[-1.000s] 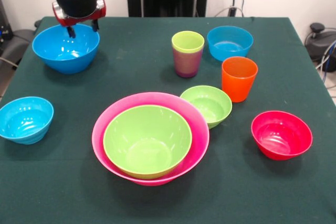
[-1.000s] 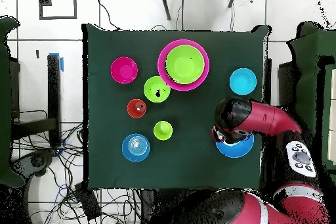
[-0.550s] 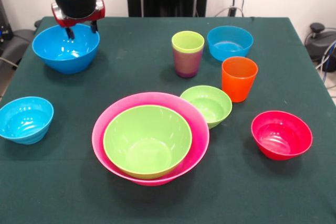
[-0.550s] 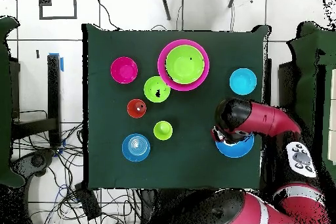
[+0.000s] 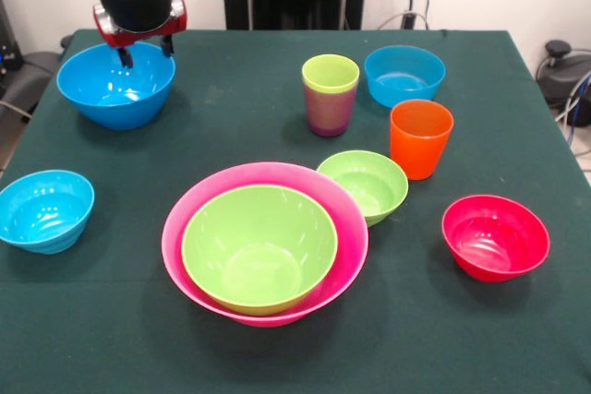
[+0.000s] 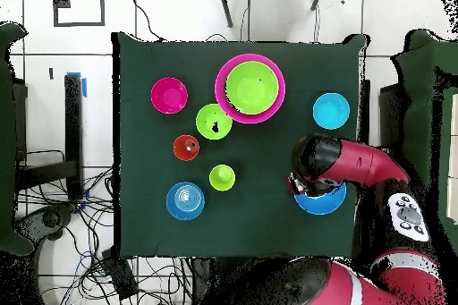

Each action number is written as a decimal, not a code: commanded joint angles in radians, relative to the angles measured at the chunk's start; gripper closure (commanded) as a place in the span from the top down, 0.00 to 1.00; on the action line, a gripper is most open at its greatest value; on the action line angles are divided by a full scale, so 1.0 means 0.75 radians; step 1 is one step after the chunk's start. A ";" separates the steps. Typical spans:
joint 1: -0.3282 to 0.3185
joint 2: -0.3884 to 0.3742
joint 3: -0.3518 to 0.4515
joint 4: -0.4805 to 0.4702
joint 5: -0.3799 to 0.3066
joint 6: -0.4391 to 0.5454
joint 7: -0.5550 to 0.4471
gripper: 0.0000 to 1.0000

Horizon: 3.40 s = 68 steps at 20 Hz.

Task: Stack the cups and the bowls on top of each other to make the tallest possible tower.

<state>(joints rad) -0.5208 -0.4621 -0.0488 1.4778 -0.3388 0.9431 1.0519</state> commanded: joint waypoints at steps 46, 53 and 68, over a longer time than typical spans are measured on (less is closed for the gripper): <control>0.006 0.127 0.109 0.140 0.064 -0.105 0.180 1.00; -0.007 0.140 0.115 0.143 0.068 -0.114 0.175 1.00; 0.002 0.152 0.100 0.114 0.025 -0.205 0.170 1.00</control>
<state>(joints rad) -0.5291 -0.3690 -0.0505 1.5429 -0.3137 0.9122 1.0519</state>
